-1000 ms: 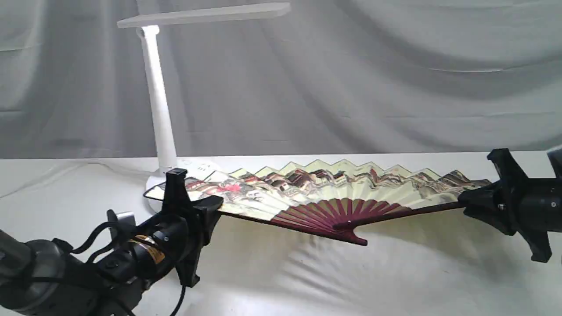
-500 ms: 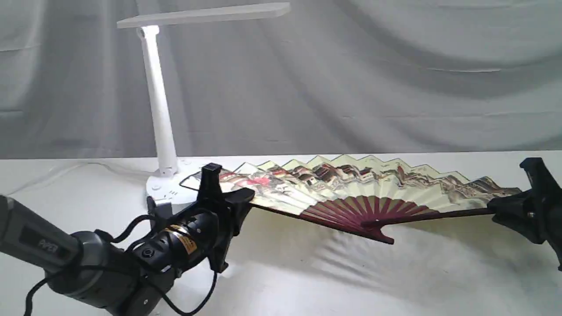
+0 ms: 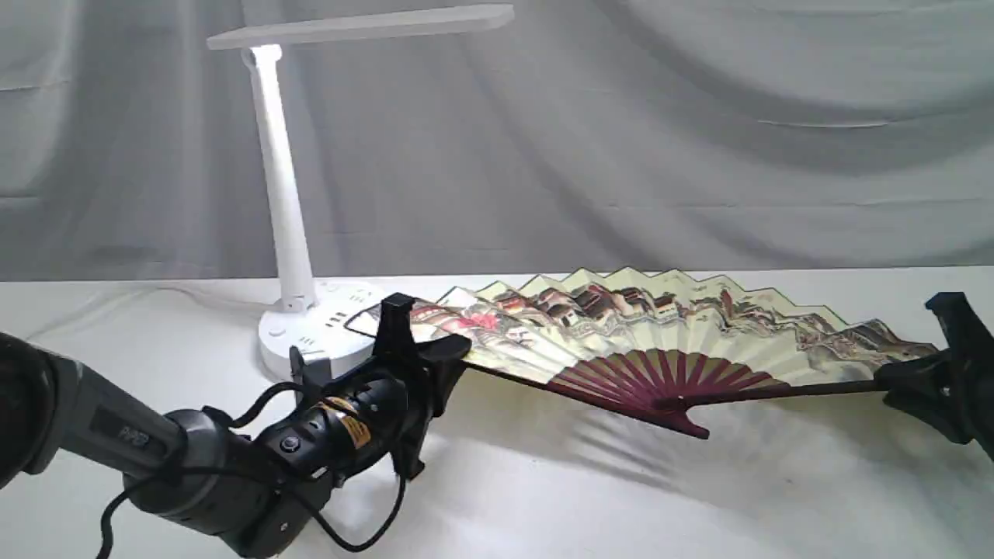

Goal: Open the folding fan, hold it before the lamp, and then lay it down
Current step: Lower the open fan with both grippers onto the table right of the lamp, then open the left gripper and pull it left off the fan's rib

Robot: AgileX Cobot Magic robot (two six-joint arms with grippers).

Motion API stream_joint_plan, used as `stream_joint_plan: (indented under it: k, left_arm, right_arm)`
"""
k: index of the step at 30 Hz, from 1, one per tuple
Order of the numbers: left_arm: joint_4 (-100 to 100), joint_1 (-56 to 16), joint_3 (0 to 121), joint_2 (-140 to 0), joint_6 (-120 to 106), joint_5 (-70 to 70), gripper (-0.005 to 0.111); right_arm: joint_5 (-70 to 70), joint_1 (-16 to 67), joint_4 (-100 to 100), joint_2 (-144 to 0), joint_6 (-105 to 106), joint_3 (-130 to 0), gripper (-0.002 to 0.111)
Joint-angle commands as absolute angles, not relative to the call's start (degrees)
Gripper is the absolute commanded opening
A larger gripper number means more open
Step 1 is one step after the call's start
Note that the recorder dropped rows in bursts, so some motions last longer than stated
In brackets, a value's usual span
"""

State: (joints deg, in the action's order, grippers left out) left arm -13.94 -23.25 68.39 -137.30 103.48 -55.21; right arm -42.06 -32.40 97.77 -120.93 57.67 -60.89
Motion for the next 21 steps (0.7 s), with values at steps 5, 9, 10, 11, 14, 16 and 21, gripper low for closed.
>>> stream_joint_plan:
  k: [5,9,10,11,14,16,21]
  left_arm:
    - [-12.64,-22.94,70.28,-136.91,106.47,-60.08,0.000]
    - [-13.10,-22.94,70.28,-136.91,106.47,-60.08,0.001]
    - [-13.50,-22.94,70.28,-136.91,106.47,-60.08,0.003]
    - [-13.74,-22.94,70.28,-136.91,106.47,-60.08,0.004]
    - [-14.05,-22.94,70.28,-136.91,106.47,-60.08,0.015]
    - [-14.57,-22.94,70.28,-136.91,106.47,-60.21,0.024]
    - [-17.91,-22.82,70.28,-136.91,106.34,-60.21,0.037]
  right_arm:
    - [-35.51,-36.05,95.19,-121.52,64.22,-60.45,0.000]
    - [-35.51,-36.15,95.10,-121.52,64.31,-60.45,0.000]
    - [-35.62,-36.13,95.10,-121.52,64.31,-60.45,0.000]
    - [-35.76,-36.13,95.20,-121.52,64.31,-60.45,0.000]
    - [-36.68,-36.13,95.20,-121.52,64.31,-60.45,0.004]
    - [-37.21,-36.13,95.20,-121.52,64.31,-60.45,0.009]
    - [-37.86,-36.13,95.06,-121.52,64.31,-60.45,0.032]
